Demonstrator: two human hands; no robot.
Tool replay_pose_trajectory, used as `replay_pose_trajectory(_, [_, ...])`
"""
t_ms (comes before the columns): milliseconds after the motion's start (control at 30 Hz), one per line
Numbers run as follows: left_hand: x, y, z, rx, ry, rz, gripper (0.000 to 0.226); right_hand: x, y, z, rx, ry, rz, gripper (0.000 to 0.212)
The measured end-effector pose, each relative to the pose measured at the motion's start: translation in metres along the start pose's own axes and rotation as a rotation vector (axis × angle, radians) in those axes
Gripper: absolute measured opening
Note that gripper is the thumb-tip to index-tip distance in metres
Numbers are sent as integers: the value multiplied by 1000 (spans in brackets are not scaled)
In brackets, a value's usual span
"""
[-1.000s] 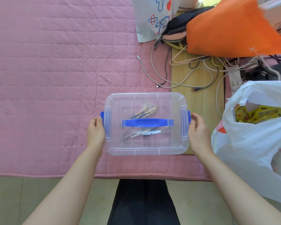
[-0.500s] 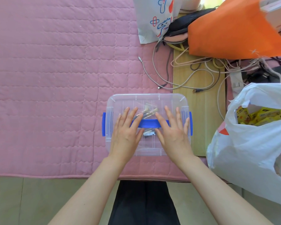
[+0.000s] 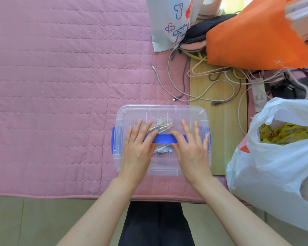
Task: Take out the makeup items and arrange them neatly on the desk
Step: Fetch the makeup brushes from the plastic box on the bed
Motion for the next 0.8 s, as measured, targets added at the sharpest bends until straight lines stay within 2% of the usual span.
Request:
replay_pose_trajectory(133, [6, 13, -13, 22, -27, 5, 32, -1, 18, -10, 41, 7, -26, 32])
replay_pose_trajectory(567, [-2, 40, -135, 151, -115, -21, 29, 3, 65, -125, 81, 0, -50, 30])
replay_pose_trajectory(800, [-23, 29, -190, 153, -117, -49, 24, 9, 46, -184, 77, -15, -20, 30])
Point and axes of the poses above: each hand's wrist, its own z-axis away from the middle knuckle, its own y-axis out of the back of the hand, x = y × z, the point moved 4 cm from there along -z, towards the middle knuckle, and after that the axes turned 3 degrees about y, right-handed, at the moved point
